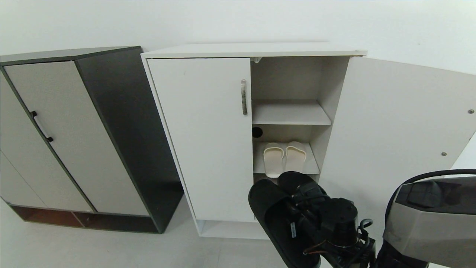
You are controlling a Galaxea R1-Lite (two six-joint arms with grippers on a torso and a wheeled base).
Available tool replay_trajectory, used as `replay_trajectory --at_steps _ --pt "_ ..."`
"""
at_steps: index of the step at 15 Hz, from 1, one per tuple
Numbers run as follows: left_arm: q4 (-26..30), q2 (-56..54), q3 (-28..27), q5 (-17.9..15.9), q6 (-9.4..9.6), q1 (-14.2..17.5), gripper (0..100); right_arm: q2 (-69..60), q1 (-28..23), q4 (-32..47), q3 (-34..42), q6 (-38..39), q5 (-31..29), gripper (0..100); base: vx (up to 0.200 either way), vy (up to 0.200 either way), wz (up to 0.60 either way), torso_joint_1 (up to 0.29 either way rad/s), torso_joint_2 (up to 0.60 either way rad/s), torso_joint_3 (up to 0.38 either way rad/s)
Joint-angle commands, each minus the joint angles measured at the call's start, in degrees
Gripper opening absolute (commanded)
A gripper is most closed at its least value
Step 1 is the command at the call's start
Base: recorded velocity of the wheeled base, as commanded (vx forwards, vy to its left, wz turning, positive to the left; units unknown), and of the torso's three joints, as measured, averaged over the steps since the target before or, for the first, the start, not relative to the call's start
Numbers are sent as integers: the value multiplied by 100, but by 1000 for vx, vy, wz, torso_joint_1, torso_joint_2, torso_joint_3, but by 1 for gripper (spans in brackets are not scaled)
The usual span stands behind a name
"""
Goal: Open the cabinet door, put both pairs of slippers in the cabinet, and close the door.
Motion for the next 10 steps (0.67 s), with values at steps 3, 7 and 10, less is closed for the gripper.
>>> replay_trajectory --at_steps 3,7,10 --pt "-1 -1 0 0 -1 2 0 705 19 -729 140 -607 38 0 0 0 0 0 0 0" --pt "-1 -1 0 -9 34 2 0 301 63 150 -704 -572 -1104 0 0 0 0 0 0 0" --pt "-1 -1 0 0 43 2 0 -455 256 2761 -2004 536 -1983 0 0 0 0 0 0 0"
